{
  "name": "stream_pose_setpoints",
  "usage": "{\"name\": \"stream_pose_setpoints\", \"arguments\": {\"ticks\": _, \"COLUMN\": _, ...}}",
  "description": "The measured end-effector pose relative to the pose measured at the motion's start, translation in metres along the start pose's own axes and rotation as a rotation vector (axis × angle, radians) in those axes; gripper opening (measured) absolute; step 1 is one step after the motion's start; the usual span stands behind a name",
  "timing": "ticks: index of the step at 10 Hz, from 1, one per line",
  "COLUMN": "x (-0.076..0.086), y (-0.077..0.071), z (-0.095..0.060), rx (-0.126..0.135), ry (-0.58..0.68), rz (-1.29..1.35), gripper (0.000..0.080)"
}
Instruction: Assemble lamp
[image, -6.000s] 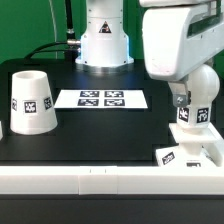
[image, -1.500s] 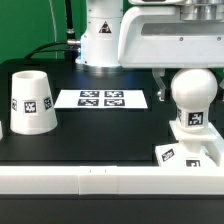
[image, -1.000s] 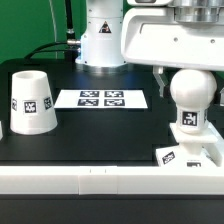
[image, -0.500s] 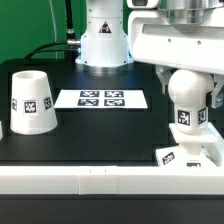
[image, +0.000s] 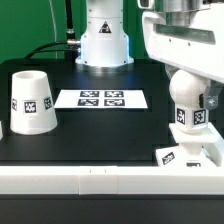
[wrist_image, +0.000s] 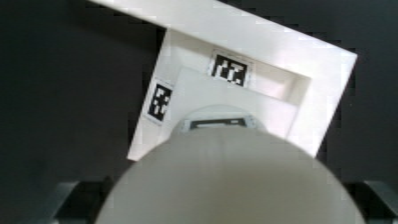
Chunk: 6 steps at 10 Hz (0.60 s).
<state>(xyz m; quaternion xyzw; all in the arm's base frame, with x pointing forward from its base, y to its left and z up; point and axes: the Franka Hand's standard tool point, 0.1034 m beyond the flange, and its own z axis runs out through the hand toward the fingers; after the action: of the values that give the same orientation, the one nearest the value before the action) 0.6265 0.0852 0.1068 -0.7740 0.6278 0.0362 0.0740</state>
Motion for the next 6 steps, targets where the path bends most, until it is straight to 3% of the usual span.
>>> {"name": "stream_pose_setpoints", "arguments": {"ticks": 6, "x": -0.0089, "y": -0.0014, "z": 0.0024, "rx": 0.007, "ry": -0.037, "rz": 0.184, "gripper": 0.0576}}
